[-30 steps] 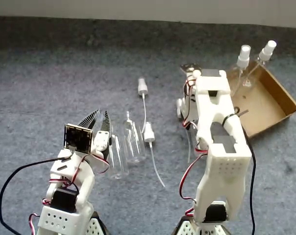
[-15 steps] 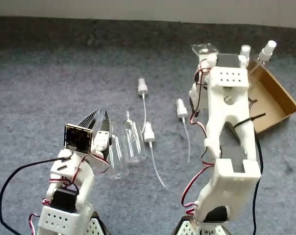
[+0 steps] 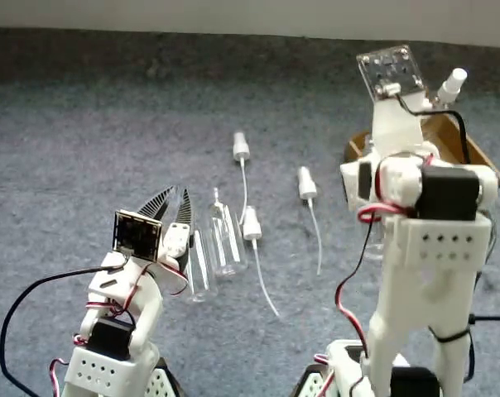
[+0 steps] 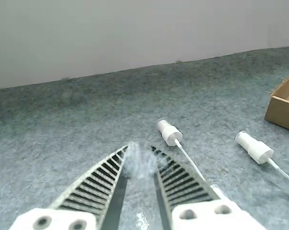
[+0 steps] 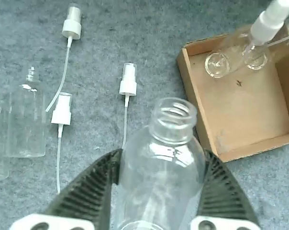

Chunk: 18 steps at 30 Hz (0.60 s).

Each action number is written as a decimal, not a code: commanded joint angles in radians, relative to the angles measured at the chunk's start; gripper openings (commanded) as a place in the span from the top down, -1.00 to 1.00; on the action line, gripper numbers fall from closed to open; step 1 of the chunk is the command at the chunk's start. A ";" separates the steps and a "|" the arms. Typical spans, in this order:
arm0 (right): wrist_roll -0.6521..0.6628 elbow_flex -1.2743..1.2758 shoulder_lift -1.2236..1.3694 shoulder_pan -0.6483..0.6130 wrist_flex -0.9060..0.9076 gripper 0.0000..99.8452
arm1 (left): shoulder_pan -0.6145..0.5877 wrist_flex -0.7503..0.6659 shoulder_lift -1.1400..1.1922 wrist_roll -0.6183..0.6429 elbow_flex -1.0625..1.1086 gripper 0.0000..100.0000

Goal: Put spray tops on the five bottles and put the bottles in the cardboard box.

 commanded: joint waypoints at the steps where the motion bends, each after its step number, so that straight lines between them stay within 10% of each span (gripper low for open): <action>1: 0.000 0.170 -0.223 0.018 -0.068 0.71 | 0.022 -0.003 -0.018 -0.011 0.021 0.98; 18: -0.005 1.299 -0.975 0.150 -0.693 0.71 | 0.094 0.003 -0.018 -0.011 0.013 0.99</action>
